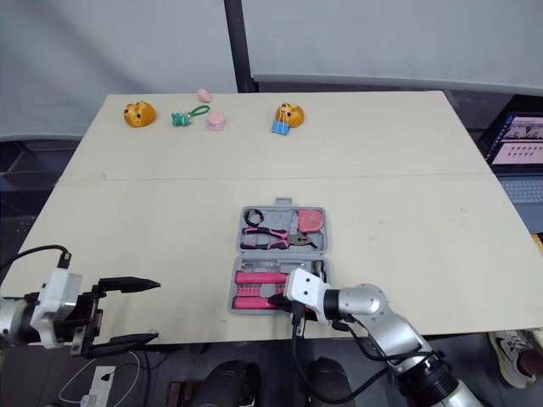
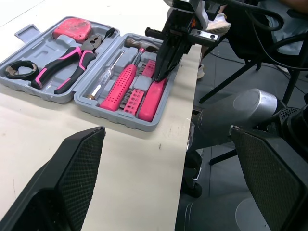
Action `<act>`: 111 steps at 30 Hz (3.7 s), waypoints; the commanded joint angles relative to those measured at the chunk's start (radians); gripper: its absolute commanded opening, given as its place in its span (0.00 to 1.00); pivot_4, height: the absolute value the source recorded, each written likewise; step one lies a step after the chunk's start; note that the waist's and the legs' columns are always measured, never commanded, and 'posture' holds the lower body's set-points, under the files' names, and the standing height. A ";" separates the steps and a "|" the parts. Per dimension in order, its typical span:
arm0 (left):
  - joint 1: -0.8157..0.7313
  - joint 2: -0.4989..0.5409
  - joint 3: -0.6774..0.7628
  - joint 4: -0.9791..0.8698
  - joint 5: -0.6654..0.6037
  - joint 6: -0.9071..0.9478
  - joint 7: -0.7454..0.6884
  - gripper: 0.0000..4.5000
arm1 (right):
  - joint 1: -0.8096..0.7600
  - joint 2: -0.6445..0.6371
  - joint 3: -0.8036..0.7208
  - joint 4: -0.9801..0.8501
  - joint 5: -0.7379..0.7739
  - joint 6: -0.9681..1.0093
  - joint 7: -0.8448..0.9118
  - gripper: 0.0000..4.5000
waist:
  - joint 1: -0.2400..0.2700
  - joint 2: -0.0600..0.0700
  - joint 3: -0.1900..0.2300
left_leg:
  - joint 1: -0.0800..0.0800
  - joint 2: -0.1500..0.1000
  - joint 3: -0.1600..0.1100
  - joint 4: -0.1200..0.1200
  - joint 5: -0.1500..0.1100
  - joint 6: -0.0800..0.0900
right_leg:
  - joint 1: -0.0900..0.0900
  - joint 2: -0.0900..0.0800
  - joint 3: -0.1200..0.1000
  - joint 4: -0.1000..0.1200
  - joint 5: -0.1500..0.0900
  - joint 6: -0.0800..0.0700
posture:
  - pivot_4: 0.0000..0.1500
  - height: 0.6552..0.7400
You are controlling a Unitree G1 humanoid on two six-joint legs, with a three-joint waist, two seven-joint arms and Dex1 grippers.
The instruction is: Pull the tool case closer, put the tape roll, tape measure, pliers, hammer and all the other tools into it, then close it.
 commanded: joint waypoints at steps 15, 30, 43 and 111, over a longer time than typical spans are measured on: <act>-0.004 0.021 0.019 -0.021 -0.005 -0.001 -0.006 1.00 | 0.046 -0.015 0.013 0.071 -0.024 0.064 0.026 0.01 | 0.015 -0.003 -0.002 | 0.000 0.000 0.000 0.002 0.000 0.000 | 0.000 0.000 0.000 0.001 0.000 0.000 | 1.00 0.15; -0.091 0.035 0.006 -0.003 -0.036 0.139 0.076 1.00 | 0.045 -0.119 -0.216 -0.372 0.181 0.310 0.011 0.01 | 0.021 -0.002 -0.002 | -0.002 0.000 0.000 0.004 -0.001 0.001 | 0.000 0.000 0.000 0.001 0.000 0.000 | 1.00 0.15; -0.053 -0.005 -0.023 0.107 0.022 0.119 0.063 0.61 | 0.596 -0.145 -0.676 -0.788 0.367 0.453 -0.116 0.00 | 0.037 -0.002 -0.002 | -0.001 0.000 -0.001 0.003 -0.001 0.001 | 0.001 0.001 0.001 0.000 0.000 0.000 | 1.00 0.15; -1.027 -0.431 -0.619 1.089 0.574 -0.144 0.178 0.01 | -0.202 -0.138 -0.239 0.204 0.069 0.373 -0.080 0.00 | 0.038 -0.005 -0.003 | -0.003 0.000 0.000 0.010 -0.001 0.001 | -0.001 0.003 -0.001 0.010 -0.001 -0.001 | 1.00 0.15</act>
